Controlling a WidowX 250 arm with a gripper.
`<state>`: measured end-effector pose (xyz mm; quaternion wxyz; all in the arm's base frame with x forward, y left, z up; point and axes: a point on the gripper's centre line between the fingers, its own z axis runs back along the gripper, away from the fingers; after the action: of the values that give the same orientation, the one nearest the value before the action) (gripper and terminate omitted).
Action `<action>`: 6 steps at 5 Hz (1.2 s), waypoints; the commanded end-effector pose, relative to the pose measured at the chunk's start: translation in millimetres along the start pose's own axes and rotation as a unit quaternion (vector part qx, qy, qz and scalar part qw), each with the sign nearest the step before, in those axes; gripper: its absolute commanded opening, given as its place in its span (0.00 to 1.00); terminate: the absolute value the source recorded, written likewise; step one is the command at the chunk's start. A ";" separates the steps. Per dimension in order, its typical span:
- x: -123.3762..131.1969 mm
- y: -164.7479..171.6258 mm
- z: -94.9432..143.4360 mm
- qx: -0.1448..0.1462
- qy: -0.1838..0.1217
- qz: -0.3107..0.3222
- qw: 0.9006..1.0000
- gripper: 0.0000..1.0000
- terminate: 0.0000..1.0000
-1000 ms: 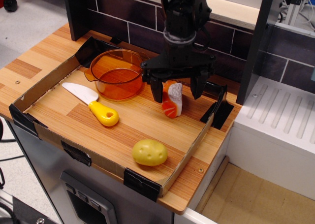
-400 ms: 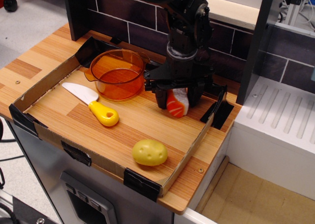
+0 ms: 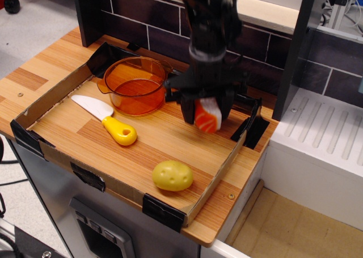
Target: Put sushi in pot
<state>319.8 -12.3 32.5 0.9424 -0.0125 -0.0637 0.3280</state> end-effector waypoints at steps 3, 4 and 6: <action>78.2 61.8 53.0 -0.009 -0.066 0.055 0.996 0.00 0.00; 94.2 76.1 47.5 0.001 -0.069 0.065 0.995 0.00 0.00; 98.3 82.2 27.5 0.021 -0.077 0.059 0.995 0.00 0.00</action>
<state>339.9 106.7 51.7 0.9152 0.0307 -0.1125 0.3857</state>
